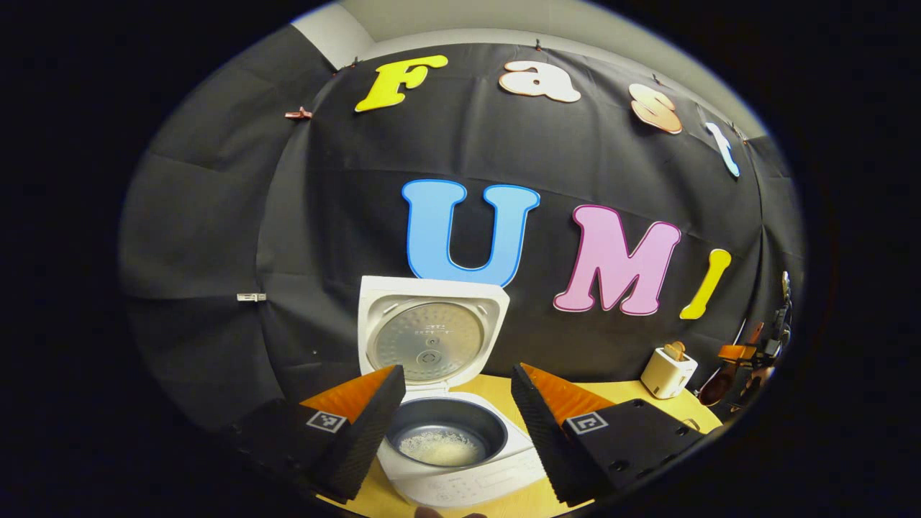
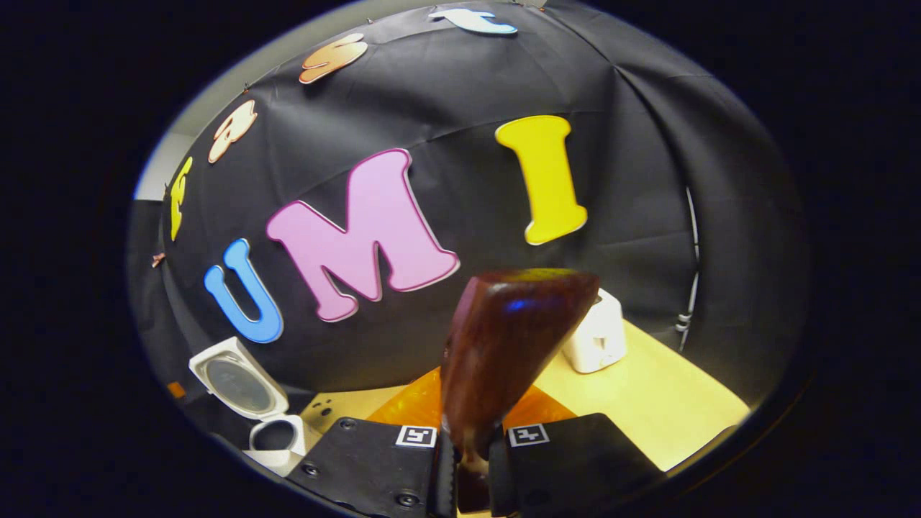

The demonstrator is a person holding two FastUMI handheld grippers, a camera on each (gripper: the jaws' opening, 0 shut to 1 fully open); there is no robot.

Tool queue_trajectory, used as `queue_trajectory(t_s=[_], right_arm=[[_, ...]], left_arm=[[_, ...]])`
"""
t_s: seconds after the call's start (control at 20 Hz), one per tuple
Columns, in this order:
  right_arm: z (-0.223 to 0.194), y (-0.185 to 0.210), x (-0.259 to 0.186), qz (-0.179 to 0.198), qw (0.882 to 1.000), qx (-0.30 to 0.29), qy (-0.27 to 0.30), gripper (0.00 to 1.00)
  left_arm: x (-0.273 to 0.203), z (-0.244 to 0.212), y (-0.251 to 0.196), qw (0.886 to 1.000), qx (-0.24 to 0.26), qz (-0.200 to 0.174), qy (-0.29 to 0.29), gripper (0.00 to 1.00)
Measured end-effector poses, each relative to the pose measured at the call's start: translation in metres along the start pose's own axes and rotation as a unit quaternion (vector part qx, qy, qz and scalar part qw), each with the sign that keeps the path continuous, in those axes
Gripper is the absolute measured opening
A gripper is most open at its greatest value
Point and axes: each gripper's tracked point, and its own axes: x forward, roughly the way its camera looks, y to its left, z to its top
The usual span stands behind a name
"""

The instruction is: Close the left gripper, press the button to open the rice cooker; take a wooden spoon from the chopstick holder with the right hand, scoop a spoonful of rice and pour it into the rice cooker, then put the wooden spoon back into the chopstick holder.

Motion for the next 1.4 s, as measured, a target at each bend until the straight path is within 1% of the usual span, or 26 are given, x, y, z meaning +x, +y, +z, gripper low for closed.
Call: queue_trajectory(t_s=[0.1, 0.25, 0.45, 0.6, 0.85, 1.05, 1.1, 1.15, 1.2, 1.25, 1.3, 1.35, 1.4], right_arm=[[-0.012, -0.024, -0.001, -0.019, 1.0, -0.012, 0.006, 0.21], [-0.039, -0.053, 0.003, -0.034, 0.999, -0.019, 0.026, 0.22], [-0.08, -0.076, 0.013, -0.043, 0.997, -0.015, 0.06, 0.22], [-0.107, -0.079, 0.021, -0.04, 0.995, -0.011, 0.085, 0.21], [-0.137, -0.087, 0.031, -0.028, 0.991, -0.032, 0.129, 0.21], [-0.155, -0.093, 0.037, -0.028, 0.986, -0.039, 0.158, 0.22], [-0.161, -0.094, 0.037, -0.027, 0.985, -0.042, 0.166, 0.1], [-0.165, -0.096, 0.037, -0.028, 0.984, -0.045, 0.172, 0.1], [-0.168, -0.098, 0.037, -0.027, 0.982, -0.046, 0.179, 0.22], [-0.166, -0.098, 0.038, -0.028, 0.982, -0.044, 0.179, 0.11], [-0.165, -0.099, 0.041, -0.031, 0.983, -0.04, 0.175, 0.26], [-0.163, -0.102, 0.04, -0.037, 0.984, -0.034, 0.174, 0.17], [-0.161, -0.103, 0.041, -0.039, 0.984, -0.028, 0.173, 0.3]], left_arm=[[0.001, 0.003, -0.008, 1.0, 0.006, -0.005, 0.002, 0.95], [0.001, 0.007, -0.02, 1.0, 0.016, -0.009, 0.005, 0.95], [-0.001, 0.01, -0.027, 0.999, 0.032, -0.006, 0.01, 0.94], [-0.006, 0.009, -0.028, 0.999, 0.039, 0.002, 0.014, 0.95], [-0.011, 0.006, -0.028, 0.999, 0.035, 0.02, 0.02, 0.95], [-0.013, 0.003, -0.031, 0.999, 0.031, 0.03, 0.024, 0.95], [-0.013, 0.003, -0.031, 0.999, 0.031, 0.033, 0.026, 0.95], [-0.013, 0.001, -0.031, 0.999, 0.031, 0.035, 0.027, 0.95], [-0.013, 0.001, -0.032, 0.999, 0.029, 0.036, 0.028, 0.95], [-0.013, 0.0, -0.032, 0.999, 0.028, 0.037, 0.028, 0.95], [-0.012, 0.001, -0.033, 0.999, 0.028, 0.037, 0.028, 0.95], [-0.011, 0.001, -0.034, 0.999, 0.028, 0.037, 0.027, 0.95], [-0.01, 0.001, -0.034, 0.999, 0.027, 0.036, 0.027, 0.95]])
